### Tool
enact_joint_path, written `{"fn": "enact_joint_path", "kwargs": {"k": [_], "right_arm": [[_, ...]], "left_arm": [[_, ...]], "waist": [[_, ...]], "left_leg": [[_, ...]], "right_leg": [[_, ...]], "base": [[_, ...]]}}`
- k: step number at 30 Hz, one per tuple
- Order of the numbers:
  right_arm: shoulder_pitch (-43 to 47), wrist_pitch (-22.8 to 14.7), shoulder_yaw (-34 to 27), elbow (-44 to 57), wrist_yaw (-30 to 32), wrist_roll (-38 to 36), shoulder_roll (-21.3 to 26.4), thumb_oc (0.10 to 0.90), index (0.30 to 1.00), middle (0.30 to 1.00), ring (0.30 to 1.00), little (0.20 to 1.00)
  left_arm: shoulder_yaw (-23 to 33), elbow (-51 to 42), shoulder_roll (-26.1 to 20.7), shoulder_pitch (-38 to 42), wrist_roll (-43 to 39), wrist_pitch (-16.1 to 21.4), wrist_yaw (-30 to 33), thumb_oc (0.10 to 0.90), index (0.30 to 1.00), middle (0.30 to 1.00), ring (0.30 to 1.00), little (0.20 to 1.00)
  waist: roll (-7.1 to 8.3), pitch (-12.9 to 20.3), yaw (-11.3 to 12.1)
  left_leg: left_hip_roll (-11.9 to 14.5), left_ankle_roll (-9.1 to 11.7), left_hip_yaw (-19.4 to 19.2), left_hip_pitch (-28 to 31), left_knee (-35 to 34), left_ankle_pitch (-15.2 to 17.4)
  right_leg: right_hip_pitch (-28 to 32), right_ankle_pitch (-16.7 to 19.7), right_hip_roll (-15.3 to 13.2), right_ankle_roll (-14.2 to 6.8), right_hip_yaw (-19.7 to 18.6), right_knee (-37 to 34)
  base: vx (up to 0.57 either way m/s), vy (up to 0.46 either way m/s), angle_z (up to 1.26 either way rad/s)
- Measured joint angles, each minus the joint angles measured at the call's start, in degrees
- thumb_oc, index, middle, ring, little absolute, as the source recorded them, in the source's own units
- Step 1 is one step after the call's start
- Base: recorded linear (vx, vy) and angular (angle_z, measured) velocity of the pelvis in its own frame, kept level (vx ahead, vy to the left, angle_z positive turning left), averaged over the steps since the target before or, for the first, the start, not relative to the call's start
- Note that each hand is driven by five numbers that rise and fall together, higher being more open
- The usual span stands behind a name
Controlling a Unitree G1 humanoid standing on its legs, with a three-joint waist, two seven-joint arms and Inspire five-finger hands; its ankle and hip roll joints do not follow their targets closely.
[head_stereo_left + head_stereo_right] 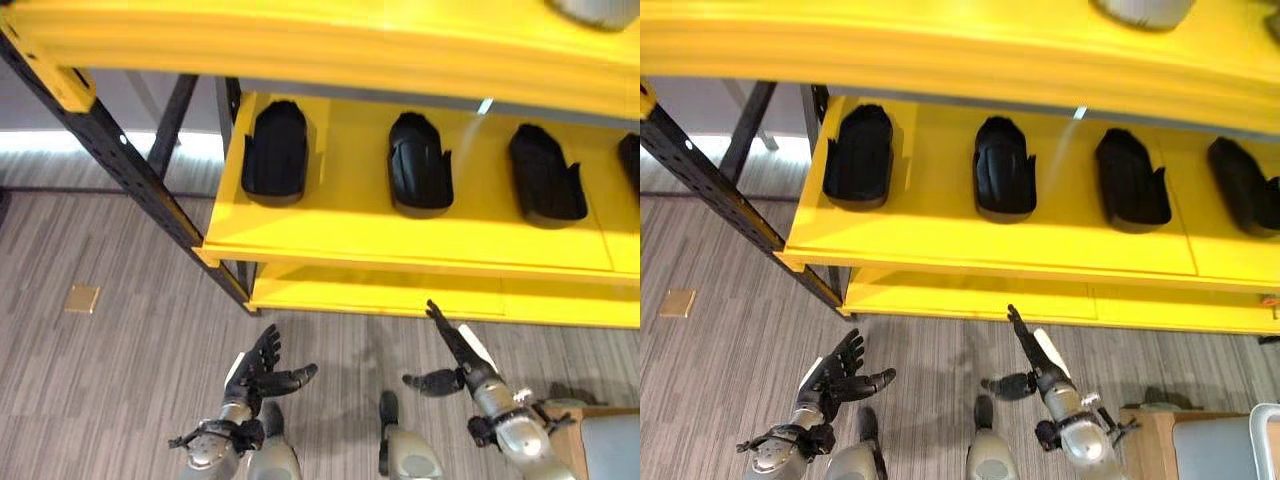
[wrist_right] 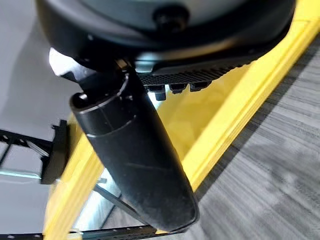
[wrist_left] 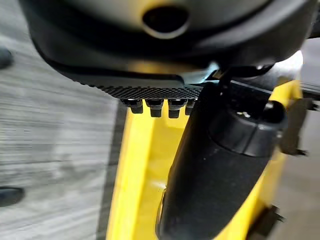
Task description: Move parts from the plastic box to the shelf.
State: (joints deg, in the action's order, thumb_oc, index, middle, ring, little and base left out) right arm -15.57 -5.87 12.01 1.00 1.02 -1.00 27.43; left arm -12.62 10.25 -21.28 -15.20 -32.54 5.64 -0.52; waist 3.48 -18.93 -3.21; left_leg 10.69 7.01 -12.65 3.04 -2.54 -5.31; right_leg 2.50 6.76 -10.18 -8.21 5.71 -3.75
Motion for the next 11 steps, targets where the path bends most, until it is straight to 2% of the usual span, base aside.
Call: {"fn": "enact_joint_path", "kwargs": {"k": [6,11], "right_arm": [[-0.98,-0.87,-0.92,1.01,-0.73,-7.31,-1.21,0.900,1.000,1.000,1.000,1.000],[-2.00,-0.65,-0.89,-0.36,-0.45,-10.22,-1.52,0.900,1.000,1.000,1.000,1.000]], "left_arm": [[-0.19,-0.02,0.39,-2.74,-2.83,0.26,-1.16,0.900,1.000,1.000,1.000,1.000],[-0.34,0.06,0.99,-2.70,-2.76,0.29,-0.46,0.900,1.000,1.000,1.000,1.000]], "waist": [[-2.02,7.31,-1.36],[-2.51,10.53,-1.45]], "left_leg": [[0.09,0.22,-1.16,2.27,-2.33,-0.31],[0.11,0.24,-1.49,2.88,-2.33,-0.18]], "right_leg": [[0.91,-0.10,0.34,-0.18,-0.70,-1.62],[1.31,-0.42,0.40,-0.42,-1.12,-1.62]], "base": [[-0.01,0.004,-0.07],[0.00,-0.002,-0.02]]}}
